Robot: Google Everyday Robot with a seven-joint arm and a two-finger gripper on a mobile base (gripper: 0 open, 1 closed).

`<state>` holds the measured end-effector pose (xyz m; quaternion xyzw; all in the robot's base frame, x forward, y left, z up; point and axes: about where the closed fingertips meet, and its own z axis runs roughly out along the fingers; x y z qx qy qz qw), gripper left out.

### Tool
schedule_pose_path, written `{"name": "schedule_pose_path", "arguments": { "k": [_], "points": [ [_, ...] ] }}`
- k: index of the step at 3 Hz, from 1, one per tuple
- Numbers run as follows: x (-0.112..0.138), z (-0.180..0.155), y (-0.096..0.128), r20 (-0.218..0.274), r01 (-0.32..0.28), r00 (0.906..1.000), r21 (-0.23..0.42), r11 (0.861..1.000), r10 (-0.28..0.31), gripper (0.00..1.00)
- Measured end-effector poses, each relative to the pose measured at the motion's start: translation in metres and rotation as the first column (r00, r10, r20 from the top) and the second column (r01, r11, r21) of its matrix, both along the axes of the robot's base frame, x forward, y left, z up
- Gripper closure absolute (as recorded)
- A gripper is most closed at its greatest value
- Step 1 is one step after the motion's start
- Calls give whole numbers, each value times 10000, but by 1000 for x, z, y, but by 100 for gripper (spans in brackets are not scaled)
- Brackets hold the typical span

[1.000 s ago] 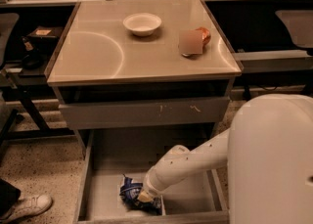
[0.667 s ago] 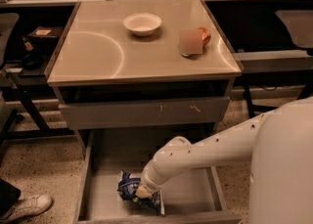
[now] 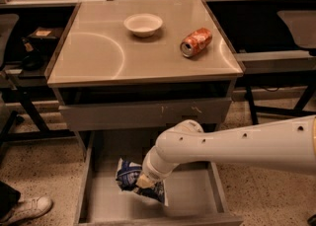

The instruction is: Pick blue chip bag from middle drawer and place on counter

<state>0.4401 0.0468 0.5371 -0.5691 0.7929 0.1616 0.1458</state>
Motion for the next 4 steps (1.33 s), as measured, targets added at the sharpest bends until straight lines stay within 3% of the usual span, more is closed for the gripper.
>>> {"name": "schedule_pose_path", "arguments": {
  "k": [2, 3, 4],
  "points": [
    [0, 4, -1, 60, -15, 10000, -30, 10000, 15, 100],
    [14, 40, -1, 302, -106, 9995, 127, 9999, 102, 100],
    [32, 99, 2, 584, -97, 9983, 209, 9997, 85, 100]
  ]
}}
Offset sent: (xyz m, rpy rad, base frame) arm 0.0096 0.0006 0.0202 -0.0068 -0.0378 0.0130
